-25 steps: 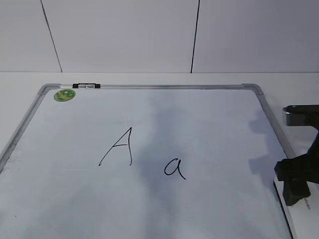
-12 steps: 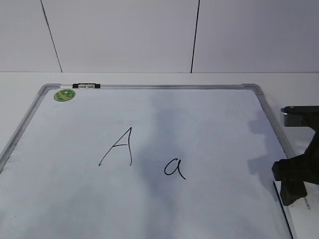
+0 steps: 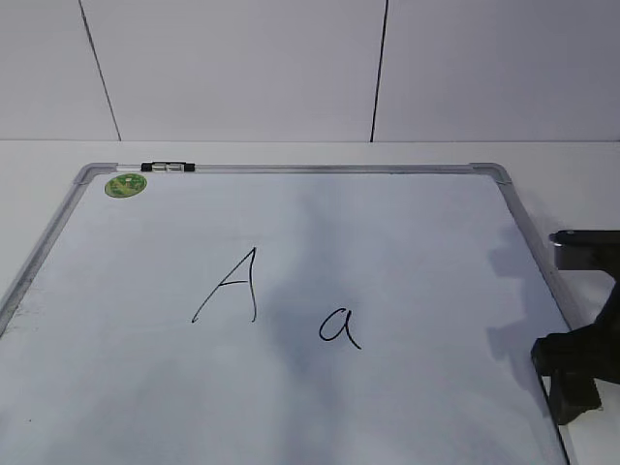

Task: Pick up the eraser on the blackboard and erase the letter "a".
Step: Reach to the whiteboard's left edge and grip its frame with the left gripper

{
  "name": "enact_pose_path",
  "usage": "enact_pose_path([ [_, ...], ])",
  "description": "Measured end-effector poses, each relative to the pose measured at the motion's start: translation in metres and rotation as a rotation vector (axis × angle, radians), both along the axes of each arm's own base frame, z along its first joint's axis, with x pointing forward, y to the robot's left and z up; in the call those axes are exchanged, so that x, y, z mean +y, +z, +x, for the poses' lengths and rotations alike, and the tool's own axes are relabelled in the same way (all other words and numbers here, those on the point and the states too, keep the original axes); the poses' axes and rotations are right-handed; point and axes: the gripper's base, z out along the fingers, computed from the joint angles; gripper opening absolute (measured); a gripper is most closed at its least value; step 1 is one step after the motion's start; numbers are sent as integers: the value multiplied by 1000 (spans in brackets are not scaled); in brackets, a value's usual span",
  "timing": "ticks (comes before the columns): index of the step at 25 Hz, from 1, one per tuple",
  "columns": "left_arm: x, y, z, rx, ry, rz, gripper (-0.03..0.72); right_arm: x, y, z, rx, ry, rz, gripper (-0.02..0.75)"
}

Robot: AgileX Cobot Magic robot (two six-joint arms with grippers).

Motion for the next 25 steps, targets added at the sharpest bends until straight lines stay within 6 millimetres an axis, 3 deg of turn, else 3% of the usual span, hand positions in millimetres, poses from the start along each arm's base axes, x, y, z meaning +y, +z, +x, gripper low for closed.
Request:
enact_pose_path([
  [18,0,0,0,0,-1,-1,249,3,-7,4,-5,-14,21,652],
  [25,0,0,0,0,-1,-1,249,2,-7,4,-9,-8,11,592],
])
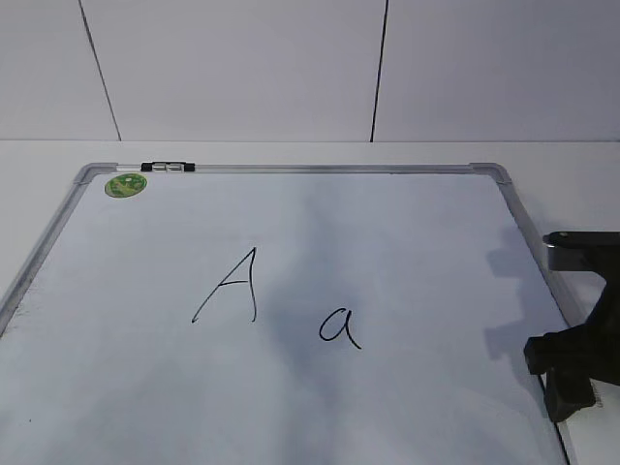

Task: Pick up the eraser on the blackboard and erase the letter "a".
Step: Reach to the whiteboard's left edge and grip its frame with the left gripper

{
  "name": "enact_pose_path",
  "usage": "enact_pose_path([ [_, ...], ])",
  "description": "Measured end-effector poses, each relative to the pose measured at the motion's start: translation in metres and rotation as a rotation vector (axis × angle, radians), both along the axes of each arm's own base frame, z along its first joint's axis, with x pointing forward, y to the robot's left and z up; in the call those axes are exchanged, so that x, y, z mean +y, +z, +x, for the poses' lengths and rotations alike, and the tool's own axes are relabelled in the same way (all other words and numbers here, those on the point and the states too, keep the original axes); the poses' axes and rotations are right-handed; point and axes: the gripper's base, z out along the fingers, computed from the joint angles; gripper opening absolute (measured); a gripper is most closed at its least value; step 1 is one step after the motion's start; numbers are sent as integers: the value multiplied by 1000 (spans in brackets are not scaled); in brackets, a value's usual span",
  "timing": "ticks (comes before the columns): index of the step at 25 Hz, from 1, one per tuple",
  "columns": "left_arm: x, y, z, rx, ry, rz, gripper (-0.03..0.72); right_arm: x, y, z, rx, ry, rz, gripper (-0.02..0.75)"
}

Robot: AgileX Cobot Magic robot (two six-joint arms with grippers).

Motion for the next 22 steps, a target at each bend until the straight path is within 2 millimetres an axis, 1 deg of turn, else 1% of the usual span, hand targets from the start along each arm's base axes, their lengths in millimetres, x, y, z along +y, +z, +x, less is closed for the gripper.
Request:
enact_pose_path([
  [22,0,0,0,0,0,0,249,-1,0,0,-3,7,-9,571],
])
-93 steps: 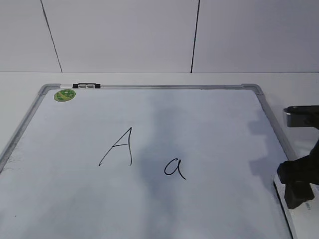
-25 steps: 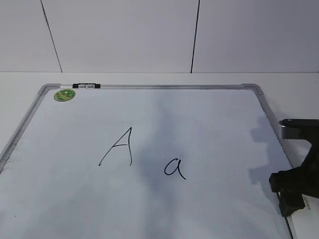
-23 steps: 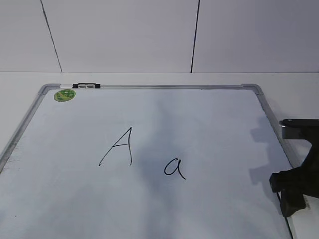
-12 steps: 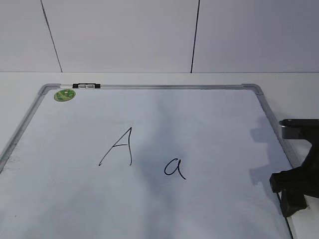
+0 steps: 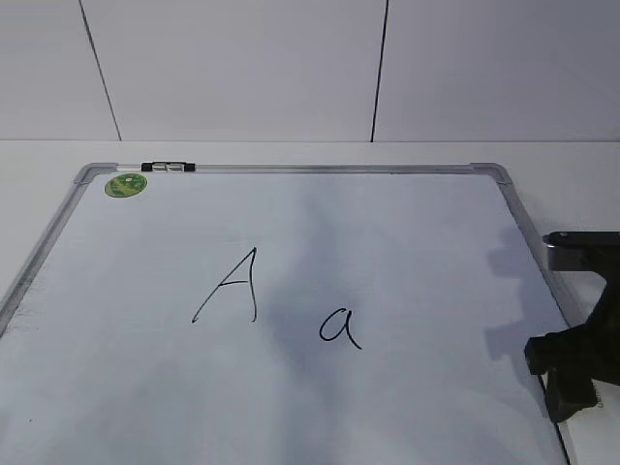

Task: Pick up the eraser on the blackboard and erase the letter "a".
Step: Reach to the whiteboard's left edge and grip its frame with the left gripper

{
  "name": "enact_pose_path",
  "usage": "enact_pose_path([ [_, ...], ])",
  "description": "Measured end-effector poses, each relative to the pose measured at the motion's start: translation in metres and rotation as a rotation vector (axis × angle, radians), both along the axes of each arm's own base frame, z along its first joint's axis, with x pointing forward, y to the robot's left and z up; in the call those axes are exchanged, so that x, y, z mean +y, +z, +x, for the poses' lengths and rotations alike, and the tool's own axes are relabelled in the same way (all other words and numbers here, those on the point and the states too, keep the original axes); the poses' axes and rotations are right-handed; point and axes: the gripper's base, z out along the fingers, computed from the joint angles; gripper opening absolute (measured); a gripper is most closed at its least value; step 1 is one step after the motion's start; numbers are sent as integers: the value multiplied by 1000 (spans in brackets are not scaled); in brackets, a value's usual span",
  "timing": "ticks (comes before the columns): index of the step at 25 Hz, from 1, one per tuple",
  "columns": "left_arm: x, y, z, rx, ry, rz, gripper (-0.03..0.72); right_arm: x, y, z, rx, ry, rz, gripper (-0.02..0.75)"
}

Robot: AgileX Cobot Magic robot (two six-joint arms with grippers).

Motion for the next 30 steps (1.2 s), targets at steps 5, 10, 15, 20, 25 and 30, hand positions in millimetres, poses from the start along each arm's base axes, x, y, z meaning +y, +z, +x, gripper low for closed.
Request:
enact_pose_path([
  [5,0,0,0,0,0,0,249,0,0,0,1,1,-2,571],
  [10,0,0,0,0,0,0,249,0,0,0,1,1,-2,571],
  [15,0,0,0,0,0,0,249,0,0,0,1,1,-2,571],
  [20,0,0,0,0,0,0,249,0,0,0,13,-1,-7,571],
  [25,0,0,0,0,0,0,249,0,7,4,20,0,-16,571],
  [30,0,0,0,-2,0,0,249,0,11,6,23,2,-23,571],
])
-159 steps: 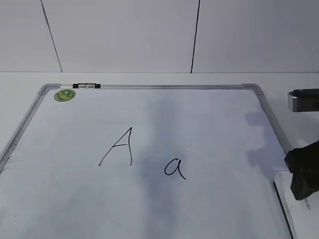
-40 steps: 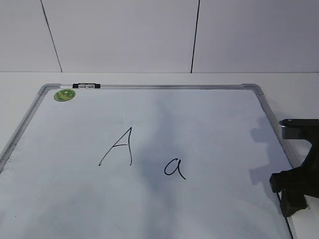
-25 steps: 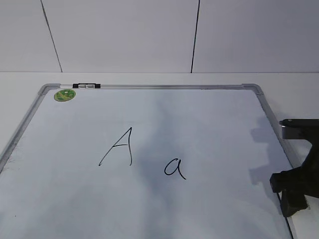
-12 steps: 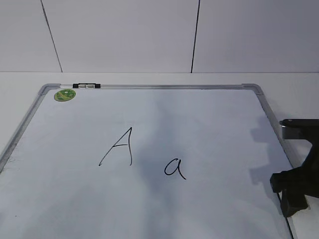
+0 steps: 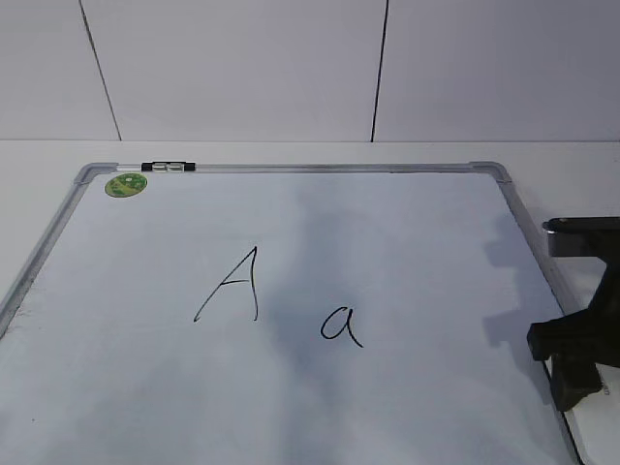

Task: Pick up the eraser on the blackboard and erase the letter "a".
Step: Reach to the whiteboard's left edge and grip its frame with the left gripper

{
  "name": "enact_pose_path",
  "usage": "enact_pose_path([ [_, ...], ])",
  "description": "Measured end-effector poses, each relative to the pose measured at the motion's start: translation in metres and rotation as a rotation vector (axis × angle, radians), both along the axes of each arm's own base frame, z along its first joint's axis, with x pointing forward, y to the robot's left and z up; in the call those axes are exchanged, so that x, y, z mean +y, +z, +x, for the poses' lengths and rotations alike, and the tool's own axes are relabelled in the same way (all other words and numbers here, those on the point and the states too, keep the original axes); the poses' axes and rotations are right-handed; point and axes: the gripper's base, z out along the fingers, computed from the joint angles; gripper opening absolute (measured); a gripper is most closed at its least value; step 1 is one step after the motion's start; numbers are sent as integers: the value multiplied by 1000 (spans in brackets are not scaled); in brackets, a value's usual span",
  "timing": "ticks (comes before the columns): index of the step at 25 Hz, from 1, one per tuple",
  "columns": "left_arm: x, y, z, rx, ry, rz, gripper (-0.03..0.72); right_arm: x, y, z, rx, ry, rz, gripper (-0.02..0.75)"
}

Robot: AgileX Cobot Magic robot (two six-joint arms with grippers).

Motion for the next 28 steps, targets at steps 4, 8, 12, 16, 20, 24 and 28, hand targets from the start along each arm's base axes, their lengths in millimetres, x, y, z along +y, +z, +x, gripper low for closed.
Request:
enact_pose_path([
  [4,0,0,0,0,0,0,249,-1,0,-1,18,-1,-6,571],
  [8,0,0,0,0,0,0,249,-1,1,-2,27,-2,-10,571],
  [12,0,0,0,-2,0,0,249,1,10,3,27,2,-8,571],
  [16,0,0,2,9,3,4,249,3,22,9,19,18,-7,571],
  [20,0,0,13,79,7,16,249,5,29,12,25,14,3,571],
  [24,0,-1,30,183,9,27,249,5,31,11,40,11,1,571],
  [28,-1,6,47,217,17,31,249,5,32,11,43,11,1,571],
])
